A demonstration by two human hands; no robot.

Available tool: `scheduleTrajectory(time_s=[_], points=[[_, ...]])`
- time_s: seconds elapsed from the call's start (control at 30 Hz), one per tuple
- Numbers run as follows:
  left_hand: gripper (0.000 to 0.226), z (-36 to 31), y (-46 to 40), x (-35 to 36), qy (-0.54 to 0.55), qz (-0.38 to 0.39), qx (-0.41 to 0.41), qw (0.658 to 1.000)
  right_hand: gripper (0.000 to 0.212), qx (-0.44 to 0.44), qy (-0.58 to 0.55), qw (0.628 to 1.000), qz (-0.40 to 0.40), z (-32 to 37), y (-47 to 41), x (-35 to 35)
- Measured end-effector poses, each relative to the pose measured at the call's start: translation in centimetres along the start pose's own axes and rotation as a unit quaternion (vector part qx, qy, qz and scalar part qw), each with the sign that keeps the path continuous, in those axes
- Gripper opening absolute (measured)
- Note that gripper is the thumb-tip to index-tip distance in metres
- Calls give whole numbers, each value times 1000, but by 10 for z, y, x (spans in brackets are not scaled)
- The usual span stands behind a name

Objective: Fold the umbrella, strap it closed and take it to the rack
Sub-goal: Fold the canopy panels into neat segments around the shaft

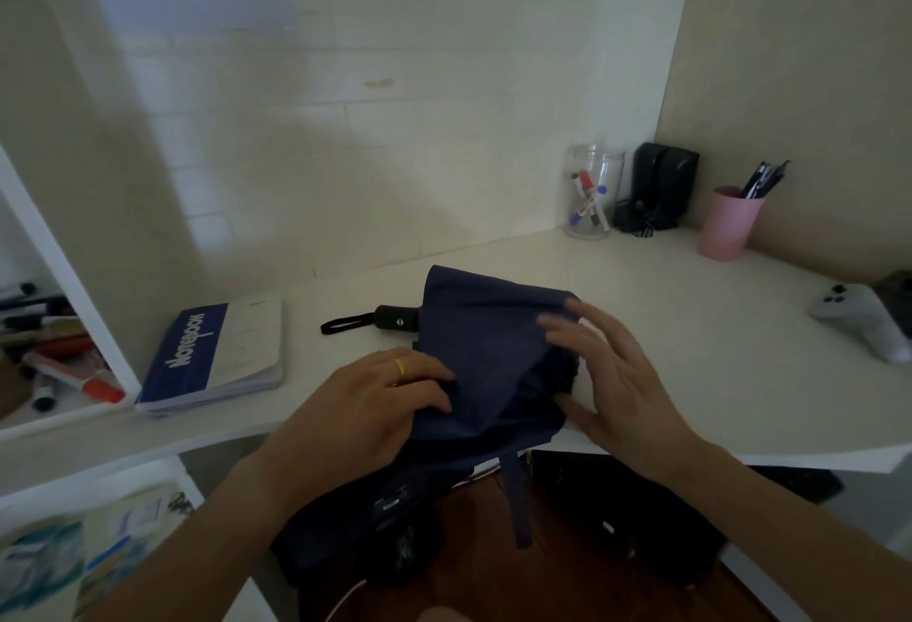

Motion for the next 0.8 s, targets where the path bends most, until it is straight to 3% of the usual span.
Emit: scheduleTrajectory(time_s=[0.07, 0.17, 0.33, 0.47, 0.6, 0.73, 0.8], points=[[32, 4, 6, 6, 1, 20, -3, 1000, 60, -45, 19, 998, 33, -1, 3, 4], [31, 6, 13, 12, 8, 49, -22, 999, 32, -101, 40, 991, 78, -5, 6, 6], [35, 2, 19, 11, 73, 62, -87, 992, 15, -69, -8, 988, 138, -9, 6, 3], [52, 4, 1, 25, 34, 33, -98, 994, 18, -3, -51, 990, 131, 2, -11, -1], [43, 10, -11, 39, -32, 61, -32, 997, 19, 64, -109, 987, 99, 7, -27, 10], [48, 24, -1, 46, 52, 134, -77, 987, 59, 46, -25, 958, 283, -6, -10, 32], [53, 30, -1, 49, 74, 168, -108, 977, 69, 26, 25, 940, 341, -12, -3, 39]])
Point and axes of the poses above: each hand's wrist, its own y-axis away from the middle knuckle, its own x-axis out of the palm, z = x × y, the point moved 3 cm from there along -y, towards the middle knuckle, and after that the axes turned 4 degrees about x, right-handed, at the moved point
